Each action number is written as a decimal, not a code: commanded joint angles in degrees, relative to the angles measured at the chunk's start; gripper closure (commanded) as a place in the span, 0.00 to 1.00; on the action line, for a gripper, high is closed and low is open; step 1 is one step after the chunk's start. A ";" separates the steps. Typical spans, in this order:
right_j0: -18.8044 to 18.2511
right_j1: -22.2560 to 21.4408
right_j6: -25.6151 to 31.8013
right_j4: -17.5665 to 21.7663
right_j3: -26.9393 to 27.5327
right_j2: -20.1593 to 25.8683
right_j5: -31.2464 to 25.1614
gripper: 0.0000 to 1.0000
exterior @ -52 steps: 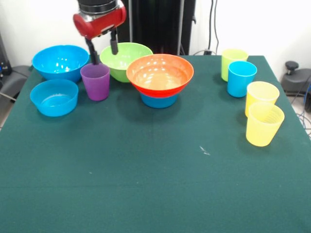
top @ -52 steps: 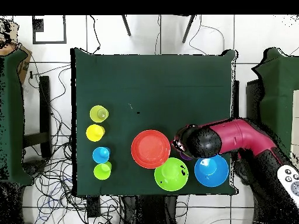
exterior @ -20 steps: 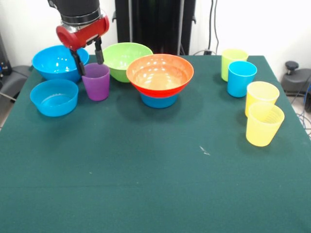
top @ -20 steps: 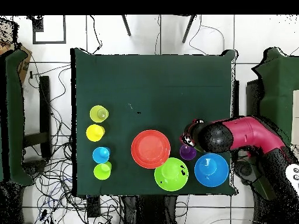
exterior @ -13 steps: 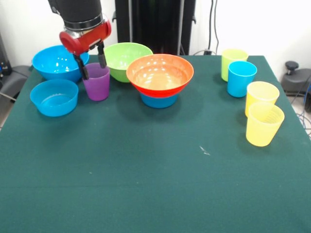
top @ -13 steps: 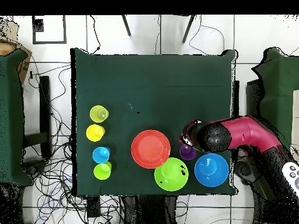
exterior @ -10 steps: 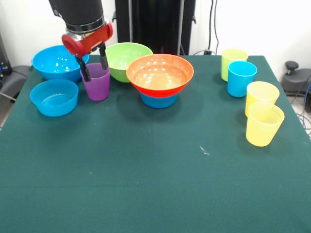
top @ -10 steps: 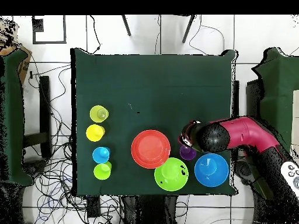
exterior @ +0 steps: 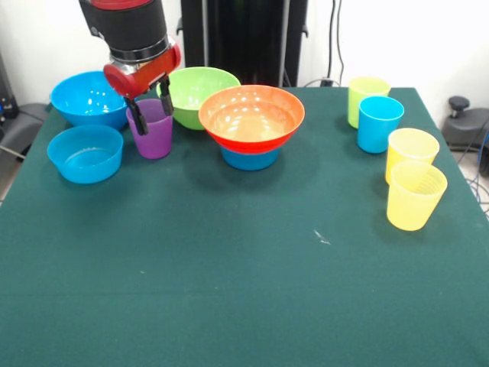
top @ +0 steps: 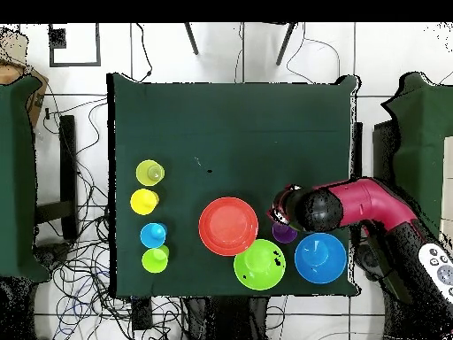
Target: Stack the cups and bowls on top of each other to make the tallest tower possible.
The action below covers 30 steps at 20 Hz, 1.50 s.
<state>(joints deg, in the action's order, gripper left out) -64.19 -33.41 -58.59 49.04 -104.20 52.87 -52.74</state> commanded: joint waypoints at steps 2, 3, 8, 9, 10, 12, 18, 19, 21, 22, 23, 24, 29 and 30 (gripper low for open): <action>1.88 -1.14 16.58 2.88 1.31 -1.21 -4.60 0.00; 1.29 -1.61 17.27 2.61 1.16 -0.96 -4.87 0.00; 0.92 -1.41 17.53 2.25 1.59 -0.76 -4.84 0.00; 0.79 -1.49 17.15 2.31 1.43 -0.83 -4.50 0.00; 0.67 -1.57 16.77 2.37 1.27 -0.89 -4.16 0.00; 1.20 -1.62 15.02 2.37 0.61 -1.06 -3.45 0.00; -0.87 -0.96 18.13 1.37 -0.68 -0.68 -4.69 0.00; -1.11 -1.46 18.79 1.03 -0.56 -0.40 -5.34 0.00; -1.40 -2.04 19.34 0.94 -0.35 -0.18 -5.79 0.00; -1.20 -1.77 19.01 1.54 -0.07 -0.45 -5.34 0.00; -1.03 -1.51 18.69 2.37 0.08 -0.88 -4.93 0.00; -0.88 -1.11 18.43 3.03 0.32 -1.27 -4.58 0.00; -0.23 -1.42 21.36 6.54 1.31 -3.32 -6.65 0.00; -0.42 -1.18 21.86 6.49 1.59 -3.31 -6.75 0.00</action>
<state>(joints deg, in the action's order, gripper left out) -66.10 -35.55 -58.43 49.84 -104.21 52.90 -52.74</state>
